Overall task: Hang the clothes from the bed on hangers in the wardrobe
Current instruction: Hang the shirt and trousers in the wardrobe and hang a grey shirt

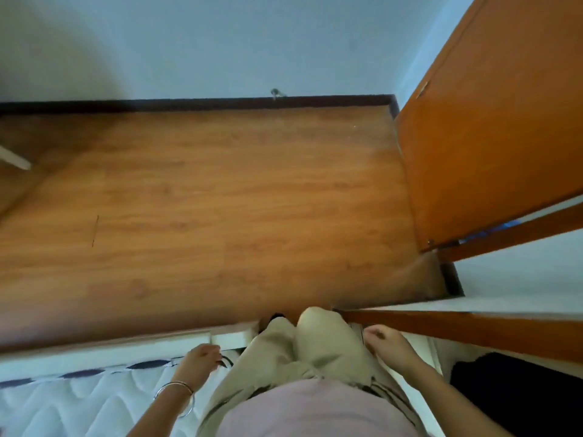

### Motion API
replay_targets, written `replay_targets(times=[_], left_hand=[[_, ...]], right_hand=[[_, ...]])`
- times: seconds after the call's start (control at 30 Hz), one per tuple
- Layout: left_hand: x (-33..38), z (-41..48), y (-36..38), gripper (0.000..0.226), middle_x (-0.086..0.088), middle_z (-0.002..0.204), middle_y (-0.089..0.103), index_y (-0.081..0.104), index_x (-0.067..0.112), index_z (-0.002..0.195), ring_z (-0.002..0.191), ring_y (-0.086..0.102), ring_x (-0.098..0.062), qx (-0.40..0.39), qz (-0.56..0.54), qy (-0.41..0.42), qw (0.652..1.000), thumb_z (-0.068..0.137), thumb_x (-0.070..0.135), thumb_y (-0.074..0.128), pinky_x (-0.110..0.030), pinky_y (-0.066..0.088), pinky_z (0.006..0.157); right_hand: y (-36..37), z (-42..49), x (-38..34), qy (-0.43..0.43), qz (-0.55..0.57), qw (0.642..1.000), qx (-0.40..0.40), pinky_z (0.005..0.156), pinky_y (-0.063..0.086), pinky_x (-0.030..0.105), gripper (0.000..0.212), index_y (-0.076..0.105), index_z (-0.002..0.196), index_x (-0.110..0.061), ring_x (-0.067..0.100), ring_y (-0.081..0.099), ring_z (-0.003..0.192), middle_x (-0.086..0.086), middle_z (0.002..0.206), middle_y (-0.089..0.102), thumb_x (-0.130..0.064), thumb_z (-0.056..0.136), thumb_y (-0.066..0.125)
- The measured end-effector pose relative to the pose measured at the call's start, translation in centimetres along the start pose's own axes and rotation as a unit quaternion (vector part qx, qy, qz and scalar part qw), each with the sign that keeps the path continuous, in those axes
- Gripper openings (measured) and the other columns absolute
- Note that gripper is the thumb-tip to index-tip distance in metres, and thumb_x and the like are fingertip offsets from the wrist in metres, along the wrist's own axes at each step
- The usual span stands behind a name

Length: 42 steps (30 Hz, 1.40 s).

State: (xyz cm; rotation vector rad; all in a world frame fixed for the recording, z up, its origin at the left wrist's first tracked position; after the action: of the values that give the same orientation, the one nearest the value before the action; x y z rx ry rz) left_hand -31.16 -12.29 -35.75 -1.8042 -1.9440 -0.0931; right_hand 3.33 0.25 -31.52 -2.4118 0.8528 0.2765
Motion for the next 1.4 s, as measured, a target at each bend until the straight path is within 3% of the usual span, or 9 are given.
replay_targets(times=[0.17,0.33,0.47,0.57,0.7,0.8,0.97,1.2,1.4], left_hand=[[0.5,1.7,-1.1,0.018,-0.011,0.083,0.056,0.053,0.006,0.079,0.081,0.051,-0.023,0.008,-0.101,-0.073,0.992,0.093,0.003,0.043,-0.028,0.035,0.061],[2.4,4.2,-2.5,0.015,-0.014,0.097,0.053,0.055,0.005,0.083,0.070,0.050,-0.018,0.027,-0.171,-0.140,0.975,0.093,0.002,0.044,-0.034,0.044,0.068],[7.1,7.1,-4.7,0.030,-0.015,0.104,0.050,0.050,-0.008,0.120,0.088,0.048,-0.024,0.078,-0.233,-0.158,0.956,0.093,0.002,0.044,-0.030,0.041,0.068],[12.4,7.7,-6.9,0.025,-0.010,0.105,0.059,0.055,0.005,0.115,0.091,0.056,-0.023,0.124,-0.295,-0.130,0.938,0.095,0.014,0.044,-0.024,0.039,0.064],[15.9,7.1,-10.8,0.019,0.000,0.104,0.062,0.055,0.019,0.109,0.096,0.060,-0.019,0.199,-0.344,-0.084,0.914,0.095,0.022,0.043,-0.030,0.041,0.085],[14.3,6.0,-11.9,0.020,-0.003,0.104,0.062,0.056,0.016,0.109,0.098,0.059,-0.022,0.257,-0.412,-0.137,0.863,0.095,0.022,0.044,-0.031,0.041,0.084],[9.8,5.5,-10.1,0.029,-0.010,0.093,0.062,0.059,0.001,0.115,0.076,0.057,-0.022,0.250,-0.508,-0.264,0.781,0.093,0.016,0.048,-0.022,0.035,0.052],[6.0,8.0,-18.0,0.032,-0.004,0.084,0.053,0.055,0.019,0.058,0.093,0.044,-0.019,0.220,-0.548,-0.276,0.758,0.088,0.010,0.056,-0.024,0.032,0.080],[2.2,9.3,-32.1,0.020,-0.003,0.080,0.060,0.060,0.007,0.108,0.068,0.053,-0.014,0.310,-0.592,-0.239,0.705,0.093,0.016,0.048,-0.022,0.040,0.057]], right_hand=[[-1.8,4.8,-4.9,0.033,-0.075,0.996,-0.043,0.085,0.045,0.031,0.032,0.058,0.118,-0.013,0.023,0.056,0.109,0.008,0.119,0.060,-0.028,0.091,0.050],[-4.6,11.5,-11.9,0.066,-0.135,0.986,-0.071,0.078,0.043,0.029,0.020,0.063,0.084,-0.017,0.019,0.057,0.091,0.010,0.101,0.065,-0.024,0.093,0.047],[-7.9,18.2,-21.2,0.030,-0.224,0.971,-0.080,0.081,0.040,0.026,0.021,0.061,0.099,-0.018,0.017,0.054,0.097,0.002,0.104,0.058,-0.031,0.095,0.045],[-9.2,22.0,-30.0,-0.010,-0.271,0.959,-0.078,0.081,0.044,0.027,0.019,0.060,0.101,-0.020,0.016,0.058,0.091,-0.002,0.099,0.061,-0.030,0.095,0.045],[-7.7,25.2,-41.4,-0.041,-0.301,0.950,-0.069,0.082,0.047,0.032,0.018,0.055,0.101,-0.018,0.019,0.061,0.087,0.000,0.090,0.062,-0.026,0.097,0.040],[-3.2,26.7,-48.3,-0.083,-0.379,0.915,-0.110,0.074,0.043,0.028,0.022,0.056,0.104,-0.016,0.018,0.060,0.084,0.000,0.089,0.062,-0.025,0.096,0.038],[8.5,26.5,-58.8,-0.168,-0.474,0.844,-0.188,0.056,0.039,0.022,0.022,0.057,0.107,-0.011,0.018,0.057,0.078,0.008,0.096,0.062,-0.020,0.096,0.040],[25.8,21.1,-72.0,-0.270,-0.425,0.837,-0.217,0.060,0.041,0.025,0.014,0.056,0.101,-0.015,0.020,0.060,0.080,0.005,0.088,0.063,-0.020,0.096,0.043],[36.3,17.6,-77.0,-0.257,-0.517,0.782,-0.234,0.050,0.034,0.023,0.015,0.056,0.099,-0.008,0.015,0.054,0.062,0.003,0.076,0.059,-0.018,0.096,0.044]])
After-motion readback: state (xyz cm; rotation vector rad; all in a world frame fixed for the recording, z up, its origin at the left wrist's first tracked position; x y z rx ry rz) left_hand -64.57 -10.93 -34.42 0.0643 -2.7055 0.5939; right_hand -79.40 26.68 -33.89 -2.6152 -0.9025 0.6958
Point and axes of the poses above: each hand's wrist, its own z-axis towards the middle knuckle, its own y-axis out of the palm, x = y × z, the point moved 6 cm from there along z, towards the middle knuckle
